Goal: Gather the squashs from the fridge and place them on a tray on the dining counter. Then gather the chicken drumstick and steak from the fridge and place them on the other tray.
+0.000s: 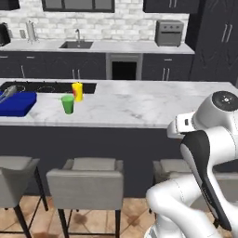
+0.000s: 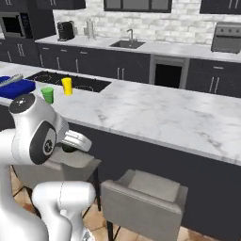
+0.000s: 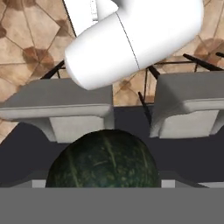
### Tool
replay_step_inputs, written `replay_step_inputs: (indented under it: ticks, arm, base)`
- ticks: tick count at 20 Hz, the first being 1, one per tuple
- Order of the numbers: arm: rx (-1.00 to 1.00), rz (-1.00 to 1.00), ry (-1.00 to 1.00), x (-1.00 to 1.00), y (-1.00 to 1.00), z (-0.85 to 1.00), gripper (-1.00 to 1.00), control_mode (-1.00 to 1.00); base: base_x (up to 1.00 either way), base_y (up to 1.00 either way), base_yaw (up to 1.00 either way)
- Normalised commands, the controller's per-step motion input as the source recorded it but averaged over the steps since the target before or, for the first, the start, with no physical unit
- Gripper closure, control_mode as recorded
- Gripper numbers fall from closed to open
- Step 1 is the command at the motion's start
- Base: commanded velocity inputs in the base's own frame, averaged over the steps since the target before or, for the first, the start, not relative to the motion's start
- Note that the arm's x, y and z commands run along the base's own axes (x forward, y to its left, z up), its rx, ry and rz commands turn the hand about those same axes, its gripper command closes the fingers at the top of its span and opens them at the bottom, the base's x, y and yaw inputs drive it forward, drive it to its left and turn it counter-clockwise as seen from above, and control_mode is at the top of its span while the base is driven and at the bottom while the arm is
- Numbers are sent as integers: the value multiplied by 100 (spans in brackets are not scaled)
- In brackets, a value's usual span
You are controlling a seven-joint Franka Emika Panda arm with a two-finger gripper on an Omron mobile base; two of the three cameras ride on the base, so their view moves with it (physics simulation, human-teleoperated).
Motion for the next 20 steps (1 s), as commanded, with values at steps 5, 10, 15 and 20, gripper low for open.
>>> replay_step_inputs:
  ticks: [5,10,15,20]
  arm:
    - [0,0,0,0,0,0,100,100]
    - [0,0,0,0,0,0,100,100]
    - [0,0,0,0,0,0,100,100]
    - [0,0,0,0,0,0,100,100]
  base:
    - [0,100,0]
    - [0,100,0]
    - [0,100,-1]
    - [7,100,-4]
